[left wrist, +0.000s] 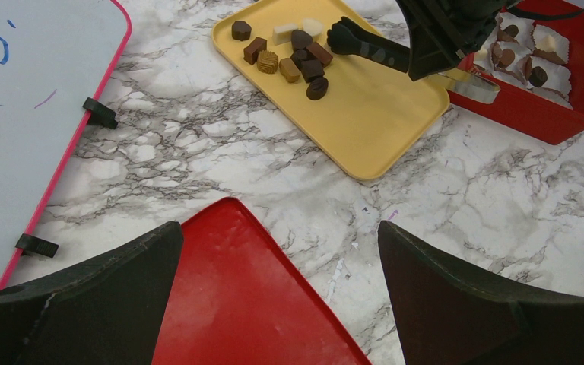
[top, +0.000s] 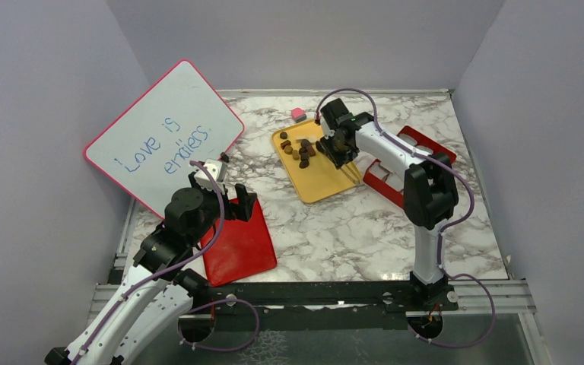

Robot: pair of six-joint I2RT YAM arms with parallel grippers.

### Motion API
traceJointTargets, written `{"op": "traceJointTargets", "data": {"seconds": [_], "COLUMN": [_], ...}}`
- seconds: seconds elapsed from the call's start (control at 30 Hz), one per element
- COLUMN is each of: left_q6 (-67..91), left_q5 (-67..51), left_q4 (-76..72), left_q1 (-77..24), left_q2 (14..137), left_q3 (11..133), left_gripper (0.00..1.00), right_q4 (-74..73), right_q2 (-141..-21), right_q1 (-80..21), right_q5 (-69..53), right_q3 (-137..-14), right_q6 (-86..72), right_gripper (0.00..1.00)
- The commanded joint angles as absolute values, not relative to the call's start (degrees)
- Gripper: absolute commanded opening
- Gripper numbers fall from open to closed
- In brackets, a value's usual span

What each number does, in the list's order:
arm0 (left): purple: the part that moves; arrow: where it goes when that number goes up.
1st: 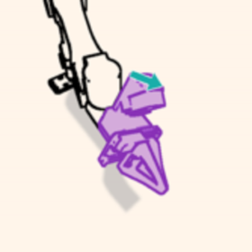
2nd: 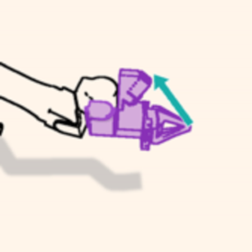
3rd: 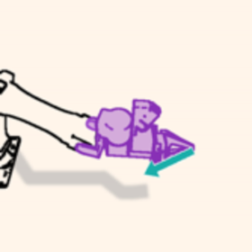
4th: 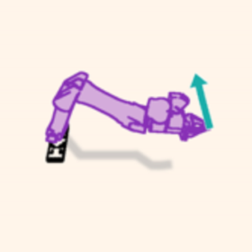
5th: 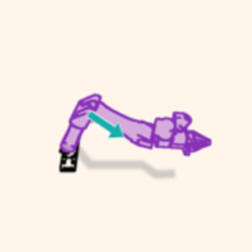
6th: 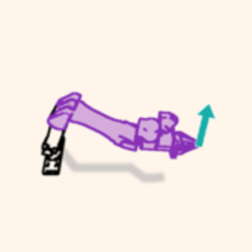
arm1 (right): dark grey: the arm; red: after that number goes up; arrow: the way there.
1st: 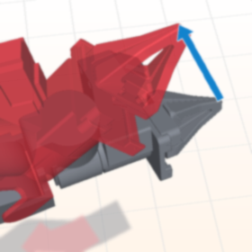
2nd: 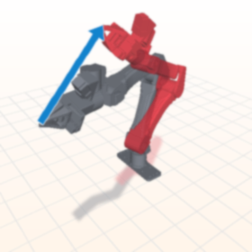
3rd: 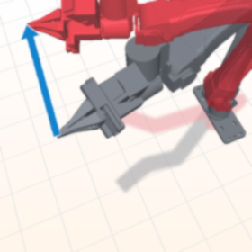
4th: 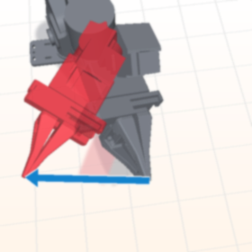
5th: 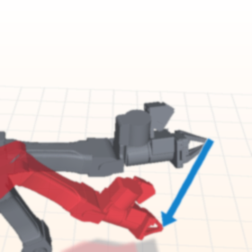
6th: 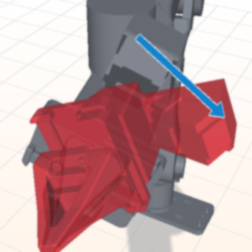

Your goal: Pack the chocolate

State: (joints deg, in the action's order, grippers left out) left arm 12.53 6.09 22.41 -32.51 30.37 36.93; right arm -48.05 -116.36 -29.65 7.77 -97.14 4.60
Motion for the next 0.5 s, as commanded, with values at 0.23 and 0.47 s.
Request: {"op": "traceJointTargets", "data": {"seconds": [0.23,0.47], "left_q6": [11.95,11.93], "left_q5": [7.06,6.95], "left_q4": [21.18,21.18], "left_q1": [-32.78,-32.78], "left_q2": [30.03,29.97], "left_q3": [36.46,36.47], "left_gripper": [0.99,0.99], "right_q4": [-49.86,-49.44], "right_q2": [-109.3,-104.39], "right_q1": [-30.31,-30.26], "right_q5": [8.09,6.46], "right_q3": [-93.39,-89.73], "right_q6": [1.54,0.17], "right_gripper": [0.31,0.29]}}
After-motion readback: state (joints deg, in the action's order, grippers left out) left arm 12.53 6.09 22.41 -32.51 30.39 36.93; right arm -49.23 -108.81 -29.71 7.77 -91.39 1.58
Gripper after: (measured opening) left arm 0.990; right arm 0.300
